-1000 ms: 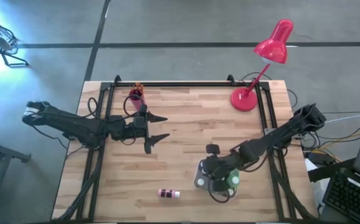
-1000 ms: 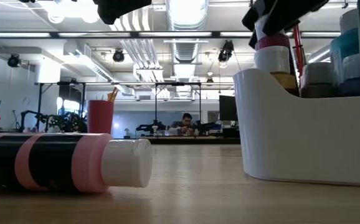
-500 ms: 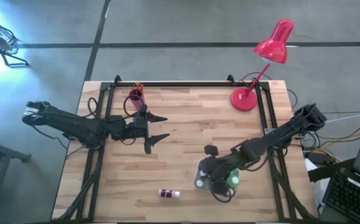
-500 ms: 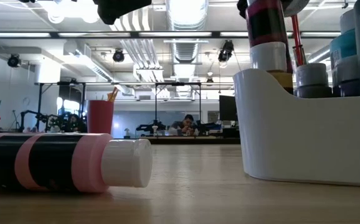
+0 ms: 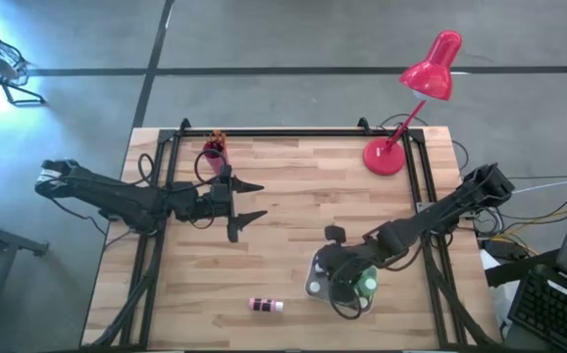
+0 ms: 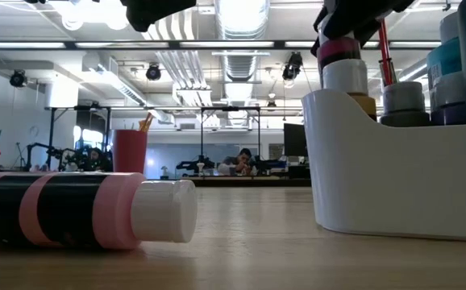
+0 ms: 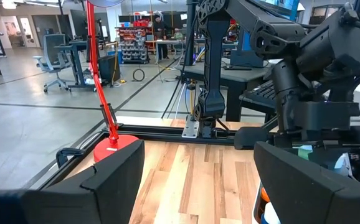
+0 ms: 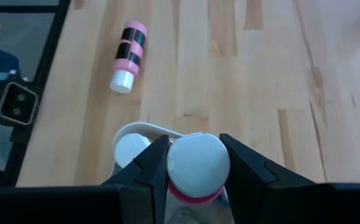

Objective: Pick & Place Paint Supplies
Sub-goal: Put the pink paint bottle into the white bin

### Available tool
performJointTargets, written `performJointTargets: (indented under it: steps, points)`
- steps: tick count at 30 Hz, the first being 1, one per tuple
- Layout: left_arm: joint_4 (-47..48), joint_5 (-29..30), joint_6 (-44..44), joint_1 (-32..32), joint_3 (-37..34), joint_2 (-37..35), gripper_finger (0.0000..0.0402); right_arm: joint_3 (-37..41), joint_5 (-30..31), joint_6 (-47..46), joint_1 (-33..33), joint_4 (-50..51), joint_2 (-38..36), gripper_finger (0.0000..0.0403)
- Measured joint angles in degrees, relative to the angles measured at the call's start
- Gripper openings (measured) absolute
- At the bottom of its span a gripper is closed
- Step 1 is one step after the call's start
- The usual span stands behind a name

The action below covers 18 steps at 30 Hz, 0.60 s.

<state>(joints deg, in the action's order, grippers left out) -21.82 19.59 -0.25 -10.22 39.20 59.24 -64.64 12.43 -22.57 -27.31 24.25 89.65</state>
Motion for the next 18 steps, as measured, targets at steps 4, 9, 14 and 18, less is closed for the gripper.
performJointTargets:
  steps: [4, 9, 14, 18]
  points:
    - [0.0, 0.0, 0.0, 0.0, 0.0, 0.0, 0.0307, 1.3, 0.9, -1.5, 0.0, -2.2, 0.0, 0.0110]
    - [0.0, 0.0, 0.0, 0.0, 0.0, 0.0, 0.0307, 1.9, 1.2, -3.9, 0.0, -2.6, 0.0, 0.0110]
    - [0.0, 0.0, 0.1, 0.0, 0.0, 0.0, 0.0307, 2.1, 2.7, -5.2, 0.0, -2.8, 0.0, 0.0110]
    - [0.0, 0.0, 0.2, 0.0, 0.0, 0.0, 0.0307, 2.1, 3.2, -5.9, 0.0, -2.8, 0.2, 0.0110]
